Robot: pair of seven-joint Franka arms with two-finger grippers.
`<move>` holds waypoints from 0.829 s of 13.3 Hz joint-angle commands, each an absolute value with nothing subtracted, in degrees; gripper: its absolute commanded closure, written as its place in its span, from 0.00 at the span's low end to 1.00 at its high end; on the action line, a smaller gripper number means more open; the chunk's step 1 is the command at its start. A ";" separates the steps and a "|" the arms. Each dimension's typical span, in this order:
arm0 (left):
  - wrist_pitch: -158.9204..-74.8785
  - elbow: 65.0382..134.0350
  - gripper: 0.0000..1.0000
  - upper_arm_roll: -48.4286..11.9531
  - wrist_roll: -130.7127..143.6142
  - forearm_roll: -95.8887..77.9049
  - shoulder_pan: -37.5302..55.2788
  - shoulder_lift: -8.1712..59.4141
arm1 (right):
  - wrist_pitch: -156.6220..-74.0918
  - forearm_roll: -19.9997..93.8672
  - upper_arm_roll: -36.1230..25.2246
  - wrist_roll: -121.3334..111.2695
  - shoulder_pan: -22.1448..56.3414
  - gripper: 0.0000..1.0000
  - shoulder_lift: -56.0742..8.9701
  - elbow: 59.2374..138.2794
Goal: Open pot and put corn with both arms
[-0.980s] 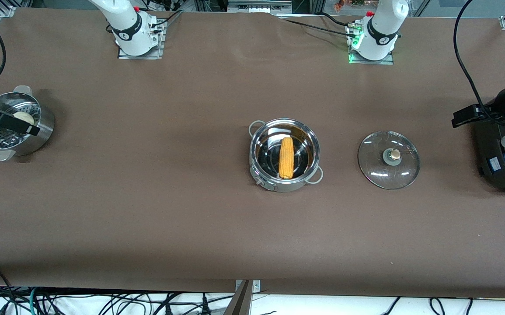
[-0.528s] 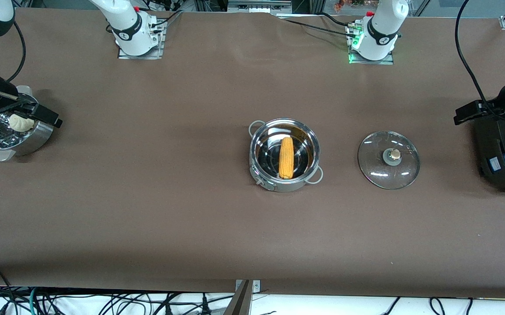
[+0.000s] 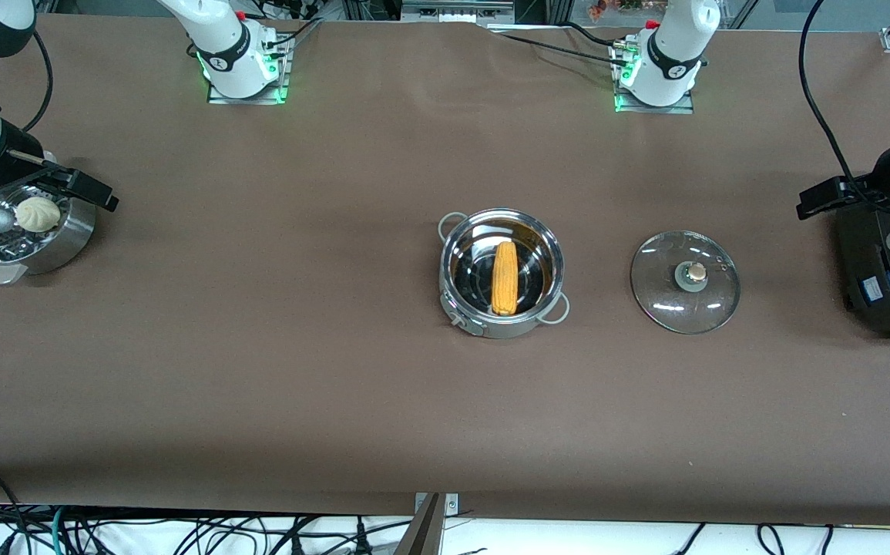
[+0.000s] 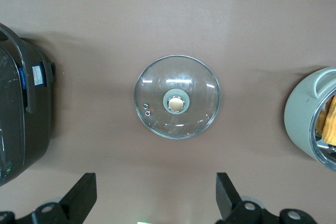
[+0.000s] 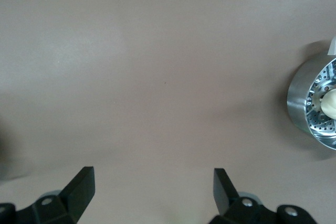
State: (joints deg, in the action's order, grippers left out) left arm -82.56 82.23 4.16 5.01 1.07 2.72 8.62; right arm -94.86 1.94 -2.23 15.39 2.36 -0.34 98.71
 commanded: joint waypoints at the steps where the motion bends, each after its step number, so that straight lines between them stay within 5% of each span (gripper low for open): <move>1: -82.71 83.58 0.00 4.66 5.45 -0.35 3.16 7.29 | -92.91 1.23 -1.49 15.03 1.76 0.00 -2.10 96.17; 11: -83.32 83.76 0.00 4.66 5.45 -0.09 3.08 8.00 | -92.99 1.76 -2.11 7.92 1.23 0.00 -3.08 93.96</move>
State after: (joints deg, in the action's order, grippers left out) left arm -82.69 83.01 4.21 5.14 1.07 3.13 8.86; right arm -94.22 1.94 -2.54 9.58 1.97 -3.37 95.08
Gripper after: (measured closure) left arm 0.000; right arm 0.000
